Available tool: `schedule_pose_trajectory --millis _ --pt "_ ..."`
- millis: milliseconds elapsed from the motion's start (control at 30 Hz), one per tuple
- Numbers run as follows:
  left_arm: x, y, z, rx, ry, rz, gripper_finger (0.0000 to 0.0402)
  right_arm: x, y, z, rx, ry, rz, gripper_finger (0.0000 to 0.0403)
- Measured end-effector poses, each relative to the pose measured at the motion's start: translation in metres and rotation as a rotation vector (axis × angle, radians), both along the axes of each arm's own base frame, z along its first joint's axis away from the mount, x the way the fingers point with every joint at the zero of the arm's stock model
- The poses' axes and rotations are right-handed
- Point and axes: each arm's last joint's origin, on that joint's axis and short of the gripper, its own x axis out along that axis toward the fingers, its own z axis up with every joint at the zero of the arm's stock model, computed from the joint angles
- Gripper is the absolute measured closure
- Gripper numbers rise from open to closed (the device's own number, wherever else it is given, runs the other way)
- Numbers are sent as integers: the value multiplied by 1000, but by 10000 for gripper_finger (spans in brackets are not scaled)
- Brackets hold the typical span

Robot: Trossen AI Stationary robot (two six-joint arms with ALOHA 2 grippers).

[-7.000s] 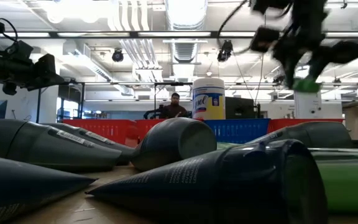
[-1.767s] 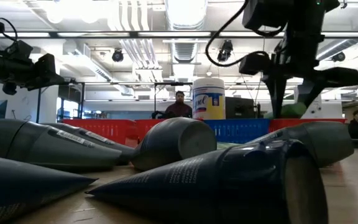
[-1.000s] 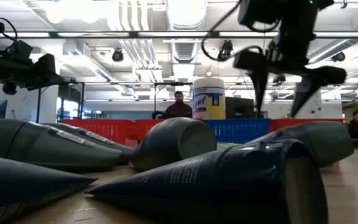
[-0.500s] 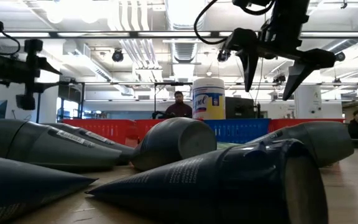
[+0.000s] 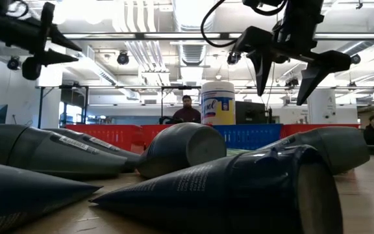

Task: Pick & Place Travel size toiletries
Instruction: Put the gray deodorant into the left red bin

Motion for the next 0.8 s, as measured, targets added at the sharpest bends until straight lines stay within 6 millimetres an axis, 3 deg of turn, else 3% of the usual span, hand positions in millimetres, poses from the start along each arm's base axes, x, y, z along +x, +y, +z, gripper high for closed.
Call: schedule_pose_trajectory --millis 333,533,633,800 --pt "44 -36 6 53 309 -353 258 2 2 2 30 -19 35 39" --pt "77 -89 -5 273 479 -531 258 4 7 6 33 -35 54 39" --pt "86 -120 -10 489 582 -493 258 4 11 7 39 -39 48 39" --pt "90 -160 -1 797 607 -208 259 3 21 7 53 -44 61 39"
